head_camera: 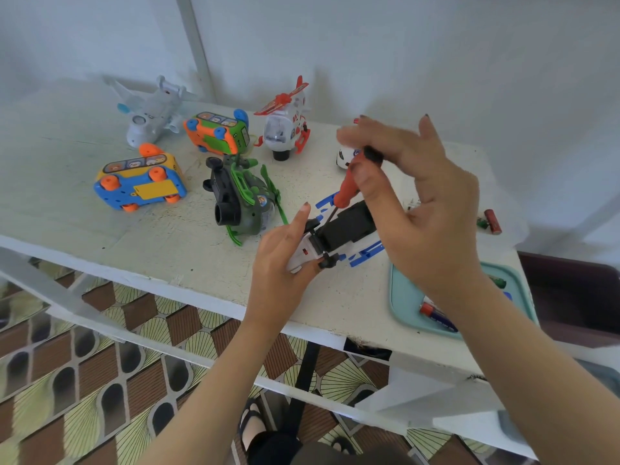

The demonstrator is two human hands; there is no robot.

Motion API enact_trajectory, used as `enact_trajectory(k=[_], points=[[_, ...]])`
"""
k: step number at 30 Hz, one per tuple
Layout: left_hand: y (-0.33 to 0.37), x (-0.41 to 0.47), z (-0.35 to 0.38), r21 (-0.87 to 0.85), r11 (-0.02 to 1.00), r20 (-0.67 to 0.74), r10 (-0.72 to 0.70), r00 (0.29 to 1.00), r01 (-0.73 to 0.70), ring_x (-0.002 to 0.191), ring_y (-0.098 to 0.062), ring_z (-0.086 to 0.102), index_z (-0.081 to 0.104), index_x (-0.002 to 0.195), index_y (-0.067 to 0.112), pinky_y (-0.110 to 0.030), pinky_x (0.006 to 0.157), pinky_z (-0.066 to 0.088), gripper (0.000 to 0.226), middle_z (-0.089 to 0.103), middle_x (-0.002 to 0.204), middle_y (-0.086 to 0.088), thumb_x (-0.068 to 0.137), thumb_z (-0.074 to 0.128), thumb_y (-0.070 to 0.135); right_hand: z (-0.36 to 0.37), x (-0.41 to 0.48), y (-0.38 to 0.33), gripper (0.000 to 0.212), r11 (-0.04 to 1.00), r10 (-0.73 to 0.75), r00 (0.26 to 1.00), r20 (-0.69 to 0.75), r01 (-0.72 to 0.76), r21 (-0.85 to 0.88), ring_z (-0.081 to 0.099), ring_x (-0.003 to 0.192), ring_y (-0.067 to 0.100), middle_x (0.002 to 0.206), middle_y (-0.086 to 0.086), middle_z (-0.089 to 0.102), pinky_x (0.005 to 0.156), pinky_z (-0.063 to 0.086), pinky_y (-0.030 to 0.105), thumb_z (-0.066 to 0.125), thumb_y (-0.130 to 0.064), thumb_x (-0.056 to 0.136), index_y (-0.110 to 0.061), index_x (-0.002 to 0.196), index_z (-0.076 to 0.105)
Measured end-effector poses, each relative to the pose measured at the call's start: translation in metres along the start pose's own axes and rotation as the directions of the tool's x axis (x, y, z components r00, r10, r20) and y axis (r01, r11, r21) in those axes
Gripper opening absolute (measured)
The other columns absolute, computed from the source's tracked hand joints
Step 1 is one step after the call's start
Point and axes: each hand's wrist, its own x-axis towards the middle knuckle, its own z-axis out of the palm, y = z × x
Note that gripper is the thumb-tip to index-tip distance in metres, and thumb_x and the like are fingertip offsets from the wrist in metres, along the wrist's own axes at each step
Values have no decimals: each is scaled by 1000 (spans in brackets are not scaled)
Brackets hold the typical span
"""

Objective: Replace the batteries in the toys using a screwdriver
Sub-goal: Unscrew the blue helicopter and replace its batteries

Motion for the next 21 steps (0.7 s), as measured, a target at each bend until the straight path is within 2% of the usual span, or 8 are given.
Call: enact_trajectory(k=[2,5,7,9,13,14,18,21], points=[[-1,0,0,21,1000,-5,15,1000,-15,102,-15,52,32,145,28,-13,95,36,79,52,114,15,79,75,27,0,-2,1,28,1000,1,1000,31,-1,7,51,124,1,79,2,72,120,15,47,47,-3,95,-18,115,60],[0,1,1,12,1000,-5,17,1000,-17,101,-11,50,31,145,29,-14,93,37,74,47,113,23,82,69,32,-1,-2,0,21,999,1,1000,14,-1,47,46,132,11,110,8,69,117,23,46,54,-13,92,-22,110,61],[0,0,1,2,1000,-2,11,1000,-11,101,-10,50,30,145,31,-17,93,38,71,48,110,22,83,65,33,-2,0,-2,17,998,-6,999,-43,8,60,52,117,7,112,13,64,105,39,35,66,-20,86,-20,104,65],[0,0,0,0,1000,-1,11,1000,-11,104,-13,52,29,145,33,-18,95,39,72,52,114,14,83,65,32,-2,1,-3,20,998,-16,996,-90,21,57,55,100,5,93,6,64,96,43,29,70,-18,84,-17,103,66],[-1,1,1,6,1000,-7,7,1000,-7,103,-14,52,29,144,34,-20,95,40,71,52,115,12,83,65,32,-3,2,-2,21,1000,19,997,-69,-18,22,64,87,3,87,-6,67,104,37,57,65,-12,88,-12,109,65],[-1,1,1,6,1000,-6,8,1000,-8,103,-14,52,29,144,34,-21,95,41,71,52,115,12,83,65,32,-3,2,-1,19,999,28,998,-50,-26,37,64,87,2,86,-5,68,104,36,59,62,-9,90,-10,109,64],[-2,0,0,8,1000,1,17,1000,-17,104,-15,53,29,145,34,-14,97,38,73,54,117,10,82,66,32,-7,1,1,23,1000,21,1000,-7,-21,8,55,114,-5,88,14,72,114,29,30,53,0,93,-16,106,63],[-1,1,0,16,1000,-3,18,1000,-18,103,-15,52,30,145,30,-13,96,36,71,52,115,11,83,66,32,-7,1,1,18,999,-11,1000,-25,12,48,54,119,5,90,1,69,106,39,32,61,-7,89,-16,104,66]])
